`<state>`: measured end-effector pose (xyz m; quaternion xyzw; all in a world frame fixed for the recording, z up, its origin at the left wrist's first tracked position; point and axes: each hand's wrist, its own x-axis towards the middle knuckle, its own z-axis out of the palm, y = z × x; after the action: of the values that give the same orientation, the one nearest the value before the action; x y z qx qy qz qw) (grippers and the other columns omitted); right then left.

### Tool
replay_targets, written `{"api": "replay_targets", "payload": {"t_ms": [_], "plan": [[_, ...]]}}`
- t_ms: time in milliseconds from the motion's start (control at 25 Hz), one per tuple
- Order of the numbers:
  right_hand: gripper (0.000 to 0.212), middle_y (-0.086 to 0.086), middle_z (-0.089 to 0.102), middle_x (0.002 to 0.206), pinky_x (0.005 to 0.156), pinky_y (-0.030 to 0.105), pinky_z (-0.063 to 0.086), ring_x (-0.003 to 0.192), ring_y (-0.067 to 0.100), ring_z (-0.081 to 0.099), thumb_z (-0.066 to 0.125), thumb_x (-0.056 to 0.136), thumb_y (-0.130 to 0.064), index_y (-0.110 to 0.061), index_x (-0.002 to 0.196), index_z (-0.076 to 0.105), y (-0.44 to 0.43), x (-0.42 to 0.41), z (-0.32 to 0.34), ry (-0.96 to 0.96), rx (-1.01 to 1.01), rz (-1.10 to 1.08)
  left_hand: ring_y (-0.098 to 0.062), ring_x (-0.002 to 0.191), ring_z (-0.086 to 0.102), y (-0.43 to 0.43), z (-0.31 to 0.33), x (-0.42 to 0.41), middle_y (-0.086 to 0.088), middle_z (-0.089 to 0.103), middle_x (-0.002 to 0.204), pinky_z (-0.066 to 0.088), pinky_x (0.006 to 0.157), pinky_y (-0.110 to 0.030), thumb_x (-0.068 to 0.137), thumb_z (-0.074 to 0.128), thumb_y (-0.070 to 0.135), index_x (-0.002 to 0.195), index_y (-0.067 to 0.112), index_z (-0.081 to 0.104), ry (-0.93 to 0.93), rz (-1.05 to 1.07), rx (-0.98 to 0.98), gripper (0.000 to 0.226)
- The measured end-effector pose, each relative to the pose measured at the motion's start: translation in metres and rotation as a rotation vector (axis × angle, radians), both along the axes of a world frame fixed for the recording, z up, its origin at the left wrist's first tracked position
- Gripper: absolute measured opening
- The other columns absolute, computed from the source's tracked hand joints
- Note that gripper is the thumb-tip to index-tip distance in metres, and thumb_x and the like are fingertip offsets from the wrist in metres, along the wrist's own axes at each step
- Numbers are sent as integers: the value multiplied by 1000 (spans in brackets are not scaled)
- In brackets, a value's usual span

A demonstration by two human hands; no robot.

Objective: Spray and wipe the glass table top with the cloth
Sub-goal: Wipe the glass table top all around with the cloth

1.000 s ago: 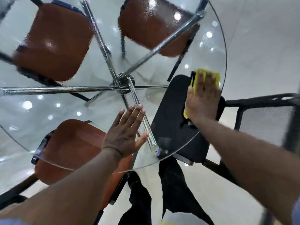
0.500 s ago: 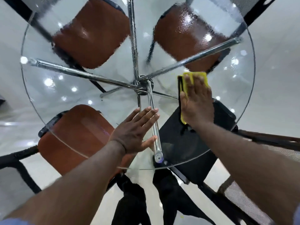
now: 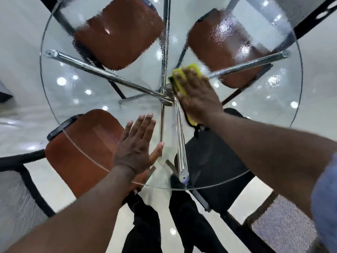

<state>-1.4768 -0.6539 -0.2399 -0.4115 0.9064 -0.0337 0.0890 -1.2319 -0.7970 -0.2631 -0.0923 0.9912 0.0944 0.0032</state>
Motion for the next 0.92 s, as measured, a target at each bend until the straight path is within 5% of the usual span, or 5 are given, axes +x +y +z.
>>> {"api": "replay_targets", "payload": {"t_ms": [240,360,520,800,920], "plan": [[69,1,-14,180,134,53,7,167,21,-9,26,114,-44,-27,172,-7,68,67,6,-20,12,-656,-23,161,12,0,7,0,-6,16,174,12,130,-50,102,37,60,162,10,30,-14,13,-13,79],[69,5,-13,180,134,53,3,167,24,-10,27,113,-41,-23,172,-5,44,107,1,-1,-5,-334,-23,161,14,2,6,-1,-6,18,173,17,129,-52,101,39,59,161,10,32,-21,16,-21,78],[64,3,12,181,133,52,18,167,23,11,31,113,-45,-26,172,18,-12,41,-1,32,-113,191,-24,160,18,1,5,-1,-7,23,172,22,126,-55,101,45,56,160,9,36,14,15,-25,76],[66,-4,-7,181,135,51,7,167,18,-5,25,113,-48,-34,172,-3,35,25,6,-55,-77,-431,-24,160,16,2,5,-1,-6,19,173,22,127,-54,101,40,58,162,10,30,-4,15,-30,79],[68,3,-12,181,135,54,4,167,24,-8,25,114,-43,-25,172,-4,48,92,4,5,-5,-335,-24,160,15,0,6,0,-6,18,173,21,127,-54,101,40,59,162,10,30,-18,12,-31,79]]}}
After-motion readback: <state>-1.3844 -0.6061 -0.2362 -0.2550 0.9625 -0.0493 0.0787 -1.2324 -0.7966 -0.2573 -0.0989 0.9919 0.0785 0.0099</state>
